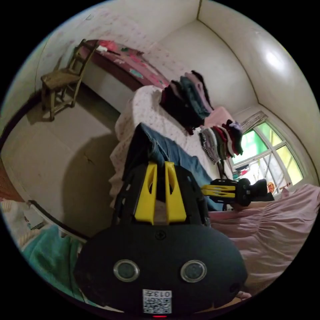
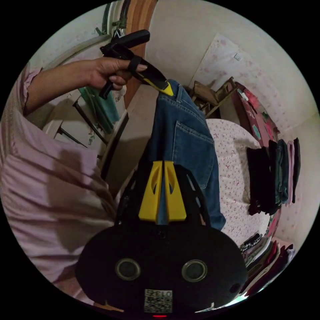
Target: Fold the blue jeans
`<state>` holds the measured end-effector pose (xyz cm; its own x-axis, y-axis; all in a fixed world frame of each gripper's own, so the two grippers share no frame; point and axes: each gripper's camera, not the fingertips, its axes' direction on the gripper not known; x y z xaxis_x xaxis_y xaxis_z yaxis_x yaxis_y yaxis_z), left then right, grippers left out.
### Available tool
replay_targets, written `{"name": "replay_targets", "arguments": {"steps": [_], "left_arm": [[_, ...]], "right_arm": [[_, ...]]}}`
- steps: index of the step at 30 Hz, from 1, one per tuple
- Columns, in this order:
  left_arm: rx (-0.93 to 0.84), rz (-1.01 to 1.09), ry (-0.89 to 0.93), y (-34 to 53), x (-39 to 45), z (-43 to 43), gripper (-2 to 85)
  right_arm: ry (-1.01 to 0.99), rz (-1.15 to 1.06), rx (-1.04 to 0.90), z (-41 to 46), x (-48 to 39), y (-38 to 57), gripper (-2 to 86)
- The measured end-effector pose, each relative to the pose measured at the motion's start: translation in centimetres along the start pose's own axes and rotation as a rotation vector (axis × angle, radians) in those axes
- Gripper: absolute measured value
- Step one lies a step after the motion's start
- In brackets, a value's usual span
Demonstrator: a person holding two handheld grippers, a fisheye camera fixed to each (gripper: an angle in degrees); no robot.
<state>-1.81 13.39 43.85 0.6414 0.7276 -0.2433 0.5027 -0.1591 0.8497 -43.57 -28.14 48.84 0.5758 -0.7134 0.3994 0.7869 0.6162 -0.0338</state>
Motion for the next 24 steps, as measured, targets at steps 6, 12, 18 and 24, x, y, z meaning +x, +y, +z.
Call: {"name": "replay_targets", "arguments": {"steps": [6,12,18,24], "left_arm": [[-0.155,-0.201,0.130,3.6,-7.0,7.7,5.6],[-0.059,-0.023,-0.098,5.8,-1.5,6.1,6.2],[-0.216,0.547,-0.193,7.3,13.5,12.7,6.0],[-0.244,0.847,-0.198,11.9,23.8,20.7,6.6]], "right_arm": [[-0.089,0.015,-0.144,7.1,-0.3,-0.8,1.0],[-0.124,0.230,-0.085,3.1,3.0,3.9,0.6],[-0.083,0.654,-0.191,1.6,7.0,16.0,2.1],[-0.112,0.910,-0.207,-1.6,5.5,26.9,5.9]]}}
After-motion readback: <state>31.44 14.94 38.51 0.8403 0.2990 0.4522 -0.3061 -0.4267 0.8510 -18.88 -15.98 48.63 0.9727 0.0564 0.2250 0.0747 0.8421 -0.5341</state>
